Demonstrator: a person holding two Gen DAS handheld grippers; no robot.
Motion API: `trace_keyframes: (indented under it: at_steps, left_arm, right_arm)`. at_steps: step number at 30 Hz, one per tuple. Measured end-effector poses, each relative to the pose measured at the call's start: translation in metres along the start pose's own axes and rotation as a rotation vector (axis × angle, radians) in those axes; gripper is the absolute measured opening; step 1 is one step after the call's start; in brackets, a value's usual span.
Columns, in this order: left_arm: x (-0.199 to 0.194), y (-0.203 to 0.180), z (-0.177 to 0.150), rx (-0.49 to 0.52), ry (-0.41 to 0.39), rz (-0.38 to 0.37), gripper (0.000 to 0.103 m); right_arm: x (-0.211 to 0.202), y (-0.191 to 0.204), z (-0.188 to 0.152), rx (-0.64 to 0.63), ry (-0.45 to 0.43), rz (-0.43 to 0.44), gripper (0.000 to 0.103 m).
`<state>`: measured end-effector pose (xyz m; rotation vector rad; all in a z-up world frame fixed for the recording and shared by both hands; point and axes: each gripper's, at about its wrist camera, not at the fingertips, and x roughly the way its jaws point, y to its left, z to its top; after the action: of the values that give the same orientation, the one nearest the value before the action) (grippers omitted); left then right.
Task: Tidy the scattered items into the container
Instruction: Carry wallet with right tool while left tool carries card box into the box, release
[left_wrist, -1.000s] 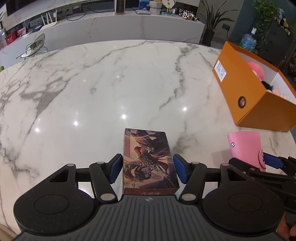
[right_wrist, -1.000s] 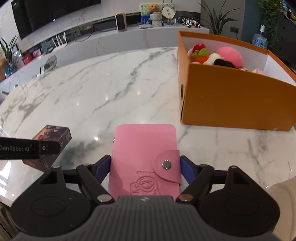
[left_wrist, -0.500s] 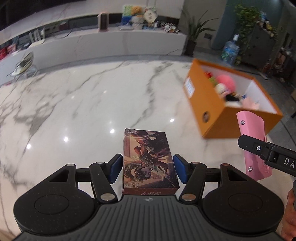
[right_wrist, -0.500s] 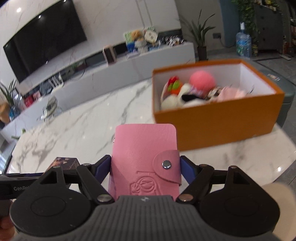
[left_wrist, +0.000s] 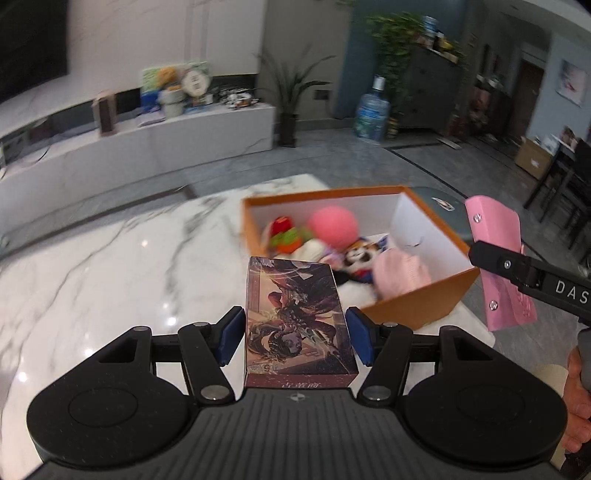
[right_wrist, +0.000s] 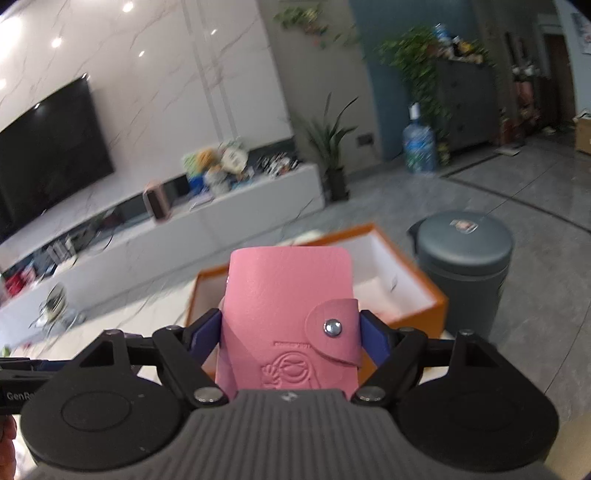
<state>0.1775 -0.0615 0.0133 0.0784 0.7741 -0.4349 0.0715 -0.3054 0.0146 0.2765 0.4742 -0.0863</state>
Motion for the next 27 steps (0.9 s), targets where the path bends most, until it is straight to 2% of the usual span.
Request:
trace_keyframes:
  at_steps: [5, 11, 20, 27]
  left_arm:
    - [0.033, -0.029, 0.031, 0.060, -0.017, -0.024, 0.070]
    - [0.073, -0.051, 0.053, 0.119, -0.005, -0.025, 0.070]
    - [0.121, -0.056, 0.055, 0.195, 0.045, 0.034, 0.070]
    - [0.143, -0.048, 0.044, 0.198, 0.101, 0.032, 0.070]
  right_arm:
    - [0.016, -0.023, 0.017, 0.001, -0.029, -0.022, 0.081]
    - [0.055, -0.044, 0.034, -0.036, -0.004, -0.025, 0.081]
    - [0.111, -0.049, 0.027, -0.081, 0.061, -0.072, 0.081]
    - [0.138, -0.050, 0.013, -0.104, 0.114, -0.074, 0.081]
